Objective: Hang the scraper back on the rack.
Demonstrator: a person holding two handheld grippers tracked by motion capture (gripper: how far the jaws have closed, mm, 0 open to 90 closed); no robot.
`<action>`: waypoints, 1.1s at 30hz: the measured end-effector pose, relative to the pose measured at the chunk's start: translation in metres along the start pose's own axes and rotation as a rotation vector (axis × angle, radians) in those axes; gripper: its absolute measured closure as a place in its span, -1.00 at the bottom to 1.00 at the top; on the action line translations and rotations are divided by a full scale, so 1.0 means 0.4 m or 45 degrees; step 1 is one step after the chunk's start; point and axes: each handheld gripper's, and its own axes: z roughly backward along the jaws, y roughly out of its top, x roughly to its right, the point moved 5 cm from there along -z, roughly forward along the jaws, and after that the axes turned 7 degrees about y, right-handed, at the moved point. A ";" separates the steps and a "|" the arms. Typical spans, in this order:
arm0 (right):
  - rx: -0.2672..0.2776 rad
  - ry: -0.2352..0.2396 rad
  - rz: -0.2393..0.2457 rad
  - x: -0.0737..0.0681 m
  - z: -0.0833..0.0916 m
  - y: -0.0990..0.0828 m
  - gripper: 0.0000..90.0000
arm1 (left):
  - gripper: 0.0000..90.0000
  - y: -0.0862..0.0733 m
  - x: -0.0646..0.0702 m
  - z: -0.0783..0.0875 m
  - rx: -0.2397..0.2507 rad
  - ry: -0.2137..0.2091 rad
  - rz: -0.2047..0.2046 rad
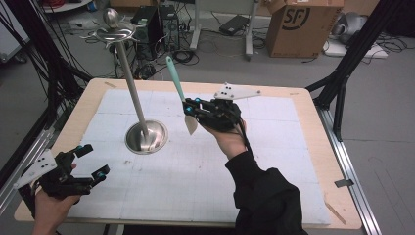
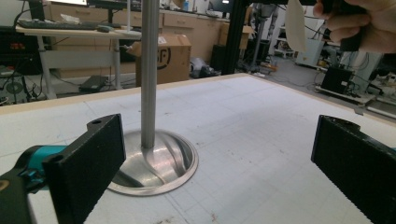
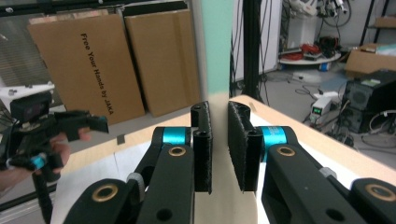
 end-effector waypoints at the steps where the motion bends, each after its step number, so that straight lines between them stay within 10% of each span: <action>1: -0.003 -0.001 0.006 -0.002 -0.008 0.006 0.79 | -0.92 0.000 -0.001 0.003 -0.001 0.000 -0.004; 33: 0.034 -0.040 0.102 -0.020 -0.118 0.095 0.79 | -0.92 0.004 -0.014 0.052 0.018 0.048 0.005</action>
